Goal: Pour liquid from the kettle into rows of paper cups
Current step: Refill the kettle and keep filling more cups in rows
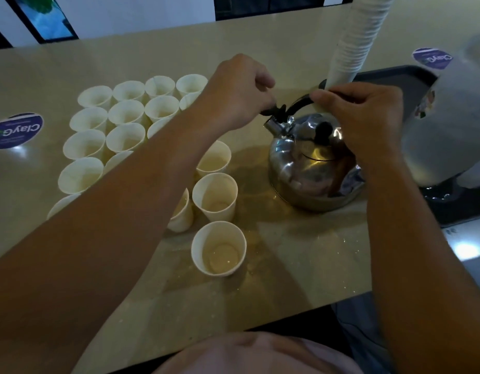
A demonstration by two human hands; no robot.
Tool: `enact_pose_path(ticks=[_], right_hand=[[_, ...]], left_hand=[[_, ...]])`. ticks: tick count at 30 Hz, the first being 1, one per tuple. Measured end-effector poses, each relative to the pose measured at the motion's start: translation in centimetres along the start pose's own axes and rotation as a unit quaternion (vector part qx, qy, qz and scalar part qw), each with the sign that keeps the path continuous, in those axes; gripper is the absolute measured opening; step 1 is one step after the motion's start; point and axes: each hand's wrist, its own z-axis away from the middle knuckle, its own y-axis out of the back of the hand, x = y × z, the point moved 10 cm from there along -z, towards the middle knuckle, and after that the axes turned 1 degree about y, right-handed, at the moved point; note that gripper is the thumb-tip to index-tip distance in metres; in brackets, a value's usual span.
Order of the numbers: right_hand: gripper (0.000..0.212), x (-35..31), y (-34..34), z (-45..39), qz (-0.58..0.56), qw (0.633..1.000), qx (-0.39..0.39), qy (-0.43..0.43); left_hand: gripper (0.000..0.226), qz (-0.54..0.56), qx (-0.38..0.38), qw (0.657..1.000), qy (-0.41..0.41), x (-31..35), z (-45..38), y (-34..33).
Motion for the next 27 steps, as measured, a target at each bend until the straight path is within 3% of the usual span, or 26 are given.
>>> enact_pose_path(ticks=[12,20,27], right_hand=[[0.015,-8.4,-1.8,1.8,0.048,0.981,-0.157,0.105],[0.028,-10.6,-4.3,3.5,0.083,0.954,-0.251,0.139],[0.026,-12.0,-6.0,4.3,0.116,0.936,-0.292,0.159]], left_hand=[[0.006,-0.011,-0.029,1.000,-0.002,1.7,3.3,3.9],[0.010,-0.050,-0.154,0.985,0.060,-0.3,5.8,3.1],[0.004,-0.019,-0.191,0.978,0.087,-1.3,7.0,2.9]])
